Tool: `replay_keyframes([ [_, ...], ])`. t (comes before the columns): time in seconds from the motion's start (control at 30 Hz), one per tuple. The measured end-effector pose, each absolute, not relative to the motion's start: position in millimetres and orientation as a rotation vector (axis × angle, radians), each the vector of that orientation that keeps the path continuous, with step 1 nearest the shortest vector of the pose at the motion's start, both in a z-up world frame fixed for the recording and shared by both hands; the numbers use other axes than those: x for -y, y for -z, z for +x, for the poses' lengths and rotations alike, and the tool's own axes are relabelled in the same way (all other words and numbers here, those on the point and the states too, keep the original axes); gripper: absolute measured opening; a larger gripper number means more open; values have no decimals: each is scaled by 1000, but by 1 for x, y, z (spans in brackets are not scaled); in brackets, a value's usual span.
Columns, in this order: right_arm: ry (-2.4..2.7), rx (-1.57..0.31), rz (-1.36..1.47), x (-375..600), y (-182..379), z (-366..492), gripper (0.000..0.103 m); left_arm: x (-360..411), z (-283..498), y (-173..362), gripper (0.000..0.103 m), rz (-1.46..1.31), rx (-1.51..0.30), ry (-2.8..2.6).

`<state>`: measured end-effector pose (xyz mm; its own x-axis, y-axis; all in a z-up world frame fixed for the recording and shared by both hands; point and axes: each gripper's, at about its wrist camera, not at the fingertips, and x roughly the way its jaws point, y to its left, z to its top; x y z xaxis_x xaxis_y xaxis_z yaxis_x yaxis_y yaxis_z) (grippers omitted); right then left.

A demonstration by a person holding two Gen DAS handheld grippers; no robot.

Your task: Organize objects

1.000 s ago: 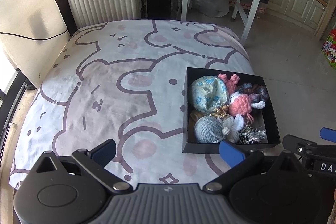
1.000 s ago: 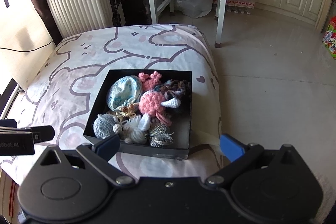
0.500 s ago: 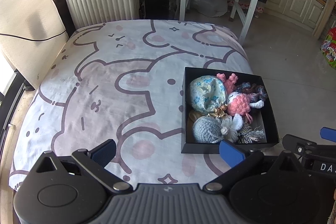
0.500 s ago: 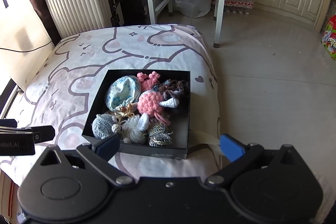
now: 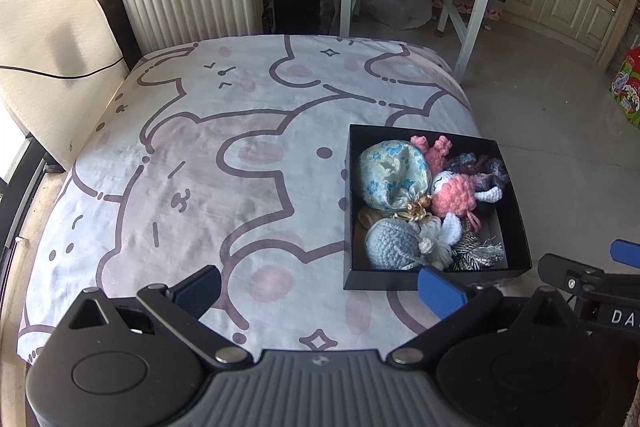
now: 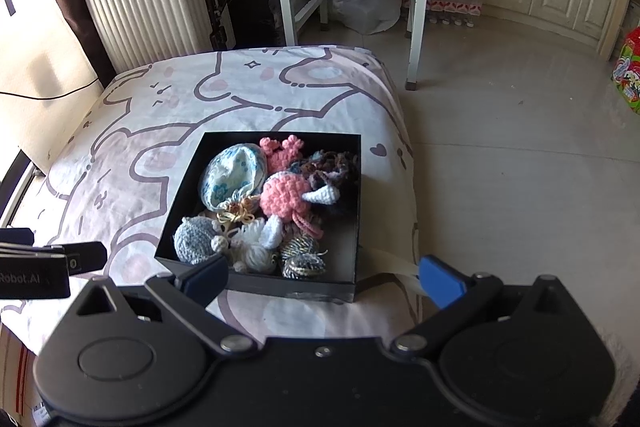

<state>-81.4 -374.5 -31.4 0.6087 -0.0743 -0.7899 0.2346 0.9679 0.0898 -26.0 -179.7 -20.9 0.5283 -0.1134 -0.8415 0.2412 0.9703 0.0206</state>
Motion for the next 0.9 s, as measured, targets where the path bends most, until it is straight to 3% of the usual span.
replay_keyframes([
  [0.9,173,-903,194,375,33,-81,103,182,-25,22,103,146,-997,213],
])
